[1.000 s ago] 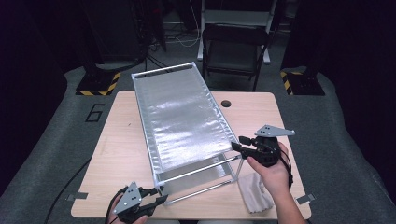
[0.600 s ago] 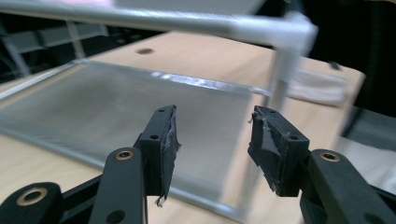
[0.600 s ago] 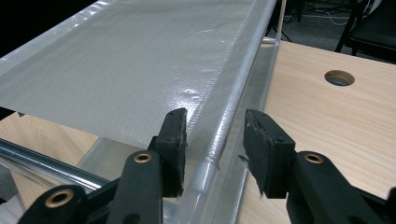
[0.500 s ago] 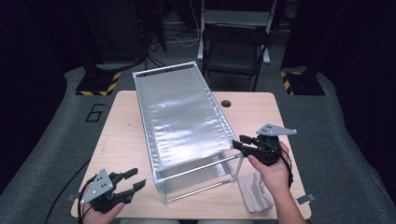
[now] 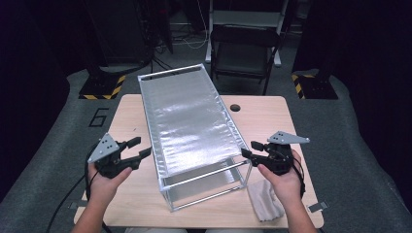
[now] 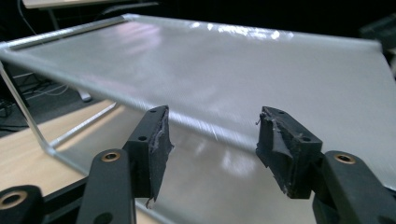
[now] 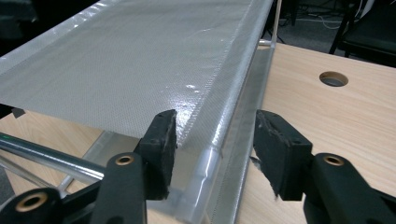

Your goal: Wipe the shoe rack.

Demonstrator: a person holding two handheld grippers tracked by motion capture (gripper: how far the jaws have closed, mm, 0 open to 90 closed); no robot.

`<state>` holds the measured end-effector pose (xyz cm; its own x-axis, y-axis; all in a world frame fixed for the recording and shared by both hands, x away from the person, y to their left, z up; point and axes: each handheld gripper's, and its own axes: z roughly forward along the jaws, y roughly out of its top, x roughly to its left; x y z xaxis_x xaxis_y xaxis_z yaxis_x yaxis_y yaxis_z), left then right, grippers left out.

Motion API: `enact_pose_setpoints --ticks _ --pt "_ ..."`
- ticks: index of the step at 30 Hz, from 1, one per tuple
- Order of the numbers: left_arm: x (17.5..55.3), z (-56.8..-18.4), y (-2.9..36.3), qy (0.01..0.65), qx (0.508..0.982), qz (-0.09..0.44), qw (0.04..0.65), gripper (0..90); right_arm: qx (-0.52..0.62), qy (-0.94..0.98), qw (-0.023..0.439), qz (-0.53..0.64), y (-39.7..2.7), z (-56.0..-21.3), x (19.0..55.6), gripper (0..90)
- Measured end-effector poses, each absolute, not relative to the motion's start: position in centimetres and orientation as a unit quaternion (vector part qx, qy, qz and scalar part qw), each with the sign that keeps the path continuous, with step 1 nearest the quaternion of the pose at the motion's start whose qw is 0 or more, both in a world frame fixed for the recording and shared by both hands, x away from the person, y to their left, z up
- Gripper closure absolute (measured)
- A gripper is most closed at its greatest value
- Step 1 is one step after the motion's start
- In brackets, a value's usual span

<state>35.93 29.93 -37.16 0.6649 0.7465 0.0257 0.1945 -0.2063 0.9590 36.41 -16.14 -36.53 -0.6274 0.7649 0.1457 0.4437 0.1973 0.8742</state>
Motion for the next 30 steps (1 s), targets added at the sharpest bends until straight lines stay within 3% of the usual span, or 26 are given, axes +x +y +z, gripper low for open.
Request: enact_pose_setpoints --ticks 16,30 --pt "39.8 -37.6 28.4 0.337 0.756 0.266 0.494 36.7 0.395 0.744 0.173 0.511 -17.7 -37.0 33.2 43.8" --pt "39.9 -37.5 28.4 0.321 0.772 0.251 0.489 37.4 0.412 0.762 0.164 0.472 -17.9 -39.7 34.0 52.1"
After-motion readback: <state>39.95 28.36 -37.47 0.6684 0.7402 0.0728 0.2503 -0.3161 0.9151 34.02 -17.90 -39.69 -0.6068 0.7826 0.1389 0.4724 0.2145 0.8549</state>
